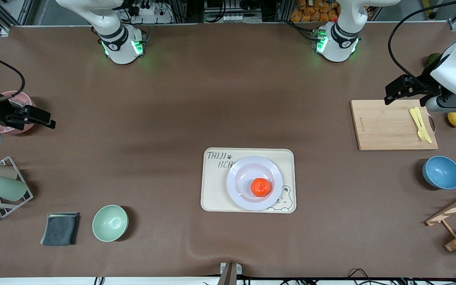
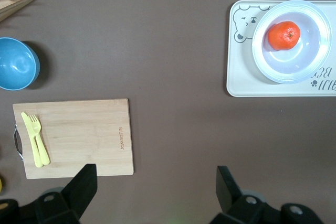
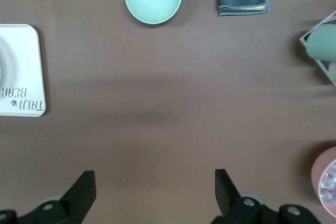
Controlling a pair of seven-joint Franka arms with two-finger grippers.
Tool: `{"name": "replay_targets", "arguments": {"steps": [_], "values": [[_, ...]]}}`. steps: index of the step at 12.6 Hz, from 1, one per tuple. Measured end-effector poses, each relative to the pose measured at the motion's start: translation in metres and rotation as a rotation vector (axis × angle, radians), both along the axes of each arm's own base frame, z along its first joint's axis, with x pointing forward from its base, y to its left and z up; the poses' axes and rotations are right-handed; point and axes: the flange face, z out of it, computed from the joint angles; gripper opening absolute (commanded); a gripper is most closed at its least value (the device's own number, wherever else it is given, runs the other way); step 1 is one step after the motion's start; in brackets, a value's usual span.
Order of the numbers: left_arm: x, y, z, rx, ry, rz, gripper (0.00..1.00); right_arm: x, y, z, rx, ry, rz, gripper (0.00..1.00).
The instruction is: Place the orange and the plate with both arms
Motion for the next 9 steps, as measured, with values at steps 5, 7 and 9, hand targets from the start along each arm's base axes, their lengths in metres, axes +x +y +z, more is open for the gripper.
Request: {"name": "replay_targets", "arguments": {"steps": [5,7,9], "values": [[0.000,0.002,0.000,0.000,0.000,0.003,1.00,-0.025,-0.003,-0.007,-0.038,-0.077,-0.004,1.00],[0.000,0.004,0.000,0.001,0.002,0.018,1.00,-0.028,0.001,-0.003,-0.040,-0.084,0.002,1.00],[-0.001,0.006,0.001,0.005,0.004,0.039,1.00,-0.028,0.008,0.001,-0.040,-0.099,0.013,1.00]]}}
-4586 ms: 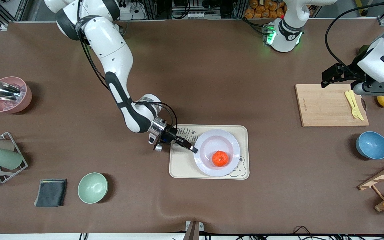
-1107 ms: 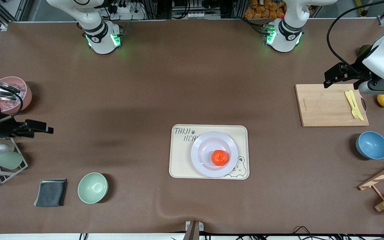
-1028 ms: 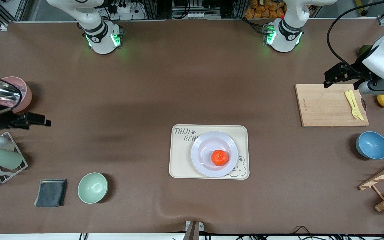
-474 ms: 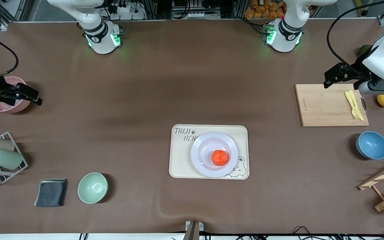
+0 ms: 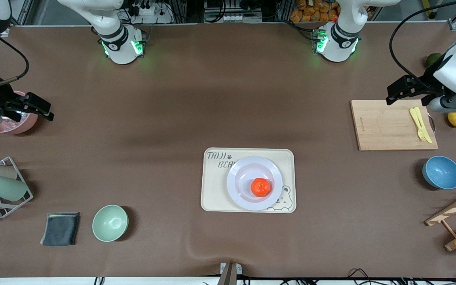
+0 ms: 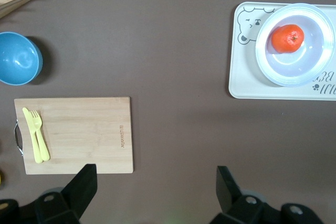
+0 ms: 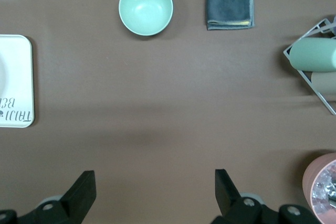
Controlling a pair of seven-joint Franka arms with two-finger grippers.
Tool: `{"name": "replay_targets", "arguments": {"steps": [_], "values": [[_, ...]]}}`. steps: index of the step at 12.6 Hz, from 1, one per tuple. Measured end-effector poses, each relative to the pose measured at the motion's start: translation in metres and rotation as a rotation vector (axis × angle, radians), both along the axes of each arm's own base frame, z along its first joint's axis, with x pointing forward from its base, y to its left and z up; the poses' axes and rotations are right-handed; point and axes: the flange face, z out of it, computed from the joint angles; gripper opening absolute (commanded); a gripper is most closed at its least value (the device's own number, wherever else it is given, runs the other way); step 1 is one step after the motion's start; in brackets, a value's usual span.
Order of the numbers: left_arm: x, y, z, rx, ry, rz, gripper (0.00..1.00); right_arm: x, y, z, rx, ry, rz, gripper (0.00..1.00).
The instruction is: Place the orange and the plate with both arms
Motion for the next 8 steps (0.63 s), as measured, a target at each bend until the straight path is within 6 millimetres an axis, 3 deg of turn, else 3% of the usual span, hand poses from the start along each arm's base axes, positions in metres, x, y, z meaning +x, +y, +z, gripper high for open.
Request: {"name": "replay_targets", "arguments": {"steps": [8], "values": [[0.000,0.004,0.001,0.061,-0.007,-0.020,1.00,0.002,-0.009,0.003,0.000,-0.011,-0.019,1.00]]}}
